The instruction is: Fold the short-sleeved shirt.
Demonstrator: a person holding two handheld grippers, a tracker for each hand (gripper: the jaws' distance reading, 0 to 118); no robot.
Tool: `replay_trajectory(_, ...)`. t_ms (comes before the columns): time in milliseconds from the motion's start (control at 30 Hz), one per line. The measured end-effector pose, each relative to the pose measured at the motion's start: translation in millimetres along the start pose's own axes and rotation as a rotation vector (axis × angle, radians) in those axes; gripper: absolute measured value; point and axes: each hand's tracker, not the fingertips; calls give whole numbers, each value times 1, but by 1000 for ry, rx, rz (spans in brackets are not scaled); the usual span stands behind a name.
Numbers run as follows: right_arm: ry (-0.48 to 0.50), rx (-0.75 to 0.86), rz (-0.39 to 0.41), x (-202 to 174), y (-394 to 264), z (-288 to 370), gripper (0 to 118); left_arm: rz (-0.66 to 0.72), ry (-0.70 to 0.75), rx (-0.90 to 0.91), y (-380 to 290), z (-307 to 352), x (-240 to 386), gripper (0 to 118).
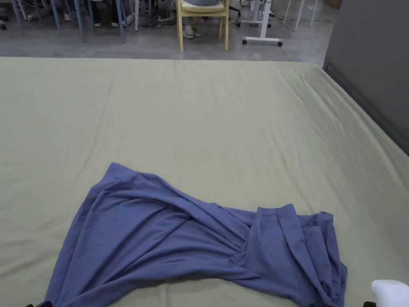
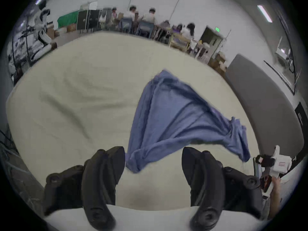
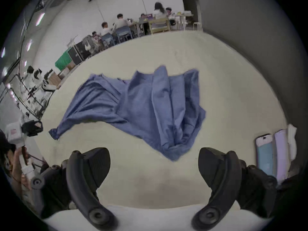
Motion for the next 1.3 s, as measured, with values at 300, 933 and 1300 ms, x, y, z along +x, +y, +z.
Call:
replay_trajectory(300,-84,74,30,-28,-29,41,3,-273,45,86,-3,40,52,0)
replay_trajectory(933,-39,37,53,-43,20,-15,3,-262,110,-272,199,-359,93,89)
replay_trajectory(1300,-87,70,-42,5,61,-34,55,-391,-26,-202,172,-311,118,0)
